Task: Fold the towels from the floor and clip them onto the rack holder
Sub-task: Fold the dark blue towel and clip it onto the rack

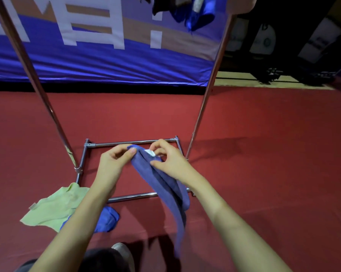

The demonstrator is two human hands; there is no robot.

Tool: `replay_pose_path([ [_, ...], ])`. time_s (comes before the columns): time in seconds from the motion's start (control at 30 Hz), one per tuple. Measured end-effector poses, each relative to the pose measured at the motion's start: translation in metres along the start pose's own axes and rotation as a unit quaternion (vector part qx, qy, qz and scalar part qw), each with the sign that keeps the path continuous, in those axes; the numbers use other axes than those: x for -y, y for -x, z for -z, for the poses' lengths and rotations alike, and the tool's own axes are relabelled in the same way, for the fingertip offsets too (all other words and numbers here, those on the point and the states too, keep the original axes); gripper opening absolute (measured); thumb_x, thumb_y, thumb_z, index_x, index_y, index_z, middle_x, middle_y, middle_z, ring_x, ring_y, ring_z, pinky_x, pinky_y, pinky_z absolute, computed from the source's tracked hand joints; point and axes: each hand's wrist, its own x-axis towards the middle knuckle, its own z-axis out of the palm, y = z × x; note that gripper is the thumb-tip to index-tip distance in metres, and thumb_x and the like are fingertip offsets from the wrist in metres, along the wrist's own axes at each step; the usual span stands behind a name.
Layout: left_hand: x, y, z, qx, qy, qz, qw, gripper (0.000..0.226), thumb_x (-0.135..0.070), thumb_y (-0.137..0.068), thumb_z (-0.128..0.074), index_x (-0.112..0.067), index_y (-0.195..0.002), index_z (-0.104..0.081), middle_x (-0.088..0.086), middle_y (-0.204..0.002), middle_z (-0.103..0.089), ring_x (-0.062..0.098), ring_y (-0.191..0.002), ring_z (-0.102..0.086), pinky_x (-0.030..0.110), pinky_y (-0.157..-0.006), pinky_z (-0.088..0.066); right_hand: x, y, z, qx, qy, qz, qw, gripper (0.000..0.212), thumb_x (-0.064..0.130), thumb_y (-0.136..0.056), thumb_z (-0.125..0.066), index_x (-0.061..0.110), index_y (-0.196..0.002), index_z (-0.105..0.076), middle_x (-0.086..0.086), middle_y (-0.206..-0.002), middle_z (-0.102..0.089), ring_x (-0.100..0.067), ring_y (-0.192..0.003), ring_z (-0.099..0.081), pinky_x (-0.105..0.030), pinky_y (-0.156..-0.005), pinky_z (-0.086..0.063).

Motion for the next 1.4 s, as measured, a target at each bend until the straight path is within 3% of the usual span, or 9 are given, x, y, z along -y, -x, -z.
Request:
replay_pose_path([
  [0.13, 0.0, -0.001, 0.004, -0.019, 0.022, -0.012, 0.999, 0.017, -0.004, -0.088, -0.057, -0.02, -0.085, -0.064, -0.018, -0.072, -0.069, -0.004, -0.072, -0.06, 0.008, -0.072, -0.048, -0.016, 0.007, 0.007, 0.009, 0.049, -0.026, 0.998, 0.018, 0.013, -0.075, -0.065, 0.023, -0.089, -0.06, 0.007, -0.09, -0.067, -0.011, -0.092, -0.062, -0.025, -0.083, -0.046],
  [0.23, 0.001, -0.003, 0.008, -0.036, 0.023, -0.014, 0.999, 0.019, -0.004, -0.089, -0.055, -0.022, -0.088, -0.062, -0.021, -0.072, -0.069, -0.007, -0.07, -0.06, 0.008, -0.071, -0.048, -0.03, 0.011, 0.017, 0.0, 0.087, -0.039, 0.995, 0.013, 0.022, -0.072, -0.069, 0.029, -0.077, -0.059, 0.009, -0.08, -0.066, -0.012, -0.081, -0.061, -0.035, -0.082, -0.049],
  [0.33, 0.003, -0.002, 0.015, -0.048, 0.02, -0.016, 0.999, 0.018, -0.005, -0.09, -0.054, -0.022, -0.089, -0.061, -0.022, -0.071, -0.069, -0.008, -0.069, -0.06, 0.007, -0.069, -0.049, -0.041, 0.016, 0.028, -0.009, 0.103, -0.065, 0.993, 0.017, 0.02, -0.072, -0.073, 0.031, -0.071, -0.059, 0.011, -0.072, -0.062, -0.006, -0.071, -0.056, -0.034, -0.079, -0.049],
  [0.57, 0.008, 0.003, 0.025, -0.053, 0.029, 0.001, 0.998, 0.02, -0.01, -0.093, -0.051, -0.024, -0.088, -0.064, -0.017, -0.074, -0.07, -0.004, -0.07, -0.061, 0.01, -0.069, -0.051, -0.065, 0.032, 0.046, -0.002, 0.246, -0.101, 0.964, 0.012, 0.023, -0.078, -0.067, 0.019, -0.088, -0.069, 0.013, -0.067, -0.054, -0.011, -0.073, -0.047, -0.029, -0.082, -0.037],
  [0.73, 0.011, 0.0, 0.039, -0.068, 0.039, 0.014, 0.997, 0.021, -0.014, -0.095, -0.05, -0.024, -0.086, -0.067, -0.015, -0.075, -0.07, -0.003, -0.068, -0.061, 0.011, -0.067, -0.051, -0.087, 0.045, 0.057, -0.069, 0.183, -0.119, 0.973, 0.004, 0.024, -0.076, -0.071, 0.023, -0.076, -0.068, 0.01, -0.067, -0.056, -0.009, -0.065, -0.047, -0.027, -0.07, -0.038],
  [0.9, 0.008, 0.002, 0.038, -0.094, 0.039, 0.01, 0.995, 0.019, -0.014, -0.095, -0.049, -0.023, -0.086, -0.063, -0.018, -0.068, -0.068, -0.005, -0.059, -0.058, 0.007, -0.056, -0.047, -0.089, 0.054, 0.07, -0.144, 0.068, -0.108, 0.981, 0.019, 0.014, -0.078, -0.071, 0.024, -0.067, -0.058, 0.006, -0.068, -0.059, -0.005, -0.062, -0.047, -0.015, -0.063, -0.039],
  [1.2, 0.016, 0.004, 0.045, -0.138, 0.011, 0.015, 0.99, 0.013, -0.014, -0.093, -0.053, -0.019, -0.092, -0.065, -0.018, -0.068, -0.067, -0.002, -0.065, -0.056, 0.009, -0.06, -0.047, -0.096, 0.054, 0.07, -0.216, -0.014, -0.085, 0.973, 0.022, 0.009, -0.08, -0.067, 0.026, -0.068, -0.058, 0.0, -0.061, -0.052, -0.012, -0.059, -0.045, -0.03, -0.061, -0.038],
  [1.33, 0.017, 0.004, 0.049, -0.162, 0.006, 0.012, 0.987, 0.016, -0.014, -0.093, -0.053, -0.024, -0.086, -0.063, -0.01, -0.076, -0.063, 0.004, -0.07, -0.052, 0.011, -0.059, -0.046, -0.09, 0.049, 0.07, -0.22, -0.029, -0.081, 0.972, 0.027, 0.0, -0.079, -0.065, 0.026, -0.073, -0.061, -0.001, -0.067, -0.056, 0.0, -0.057, -0.047, -0.02, -0.064, -0.042],
  [1.4, 0.014, 0.005, 0.048, -0.171, 0.012, 0.018, 0.985, 0.018, -0.014, -0.093, -0.053, -0.024, -0.082, -0.063, -0.015, -0.068, -0.063, -0.001, -0.063, -0.052, 0.009, -0.056, -0.045, -0.085, 0.048, 0.069, -0.231, -0.053, -0.077, 0.968, 0.026, 0.0, -0.081, -0.064, 0.024, -0.072, -0.06, 0.002, -0.065, -0.056, 0.004, -0.056, -0.048, -0.016, -0.064, -0.041],
])
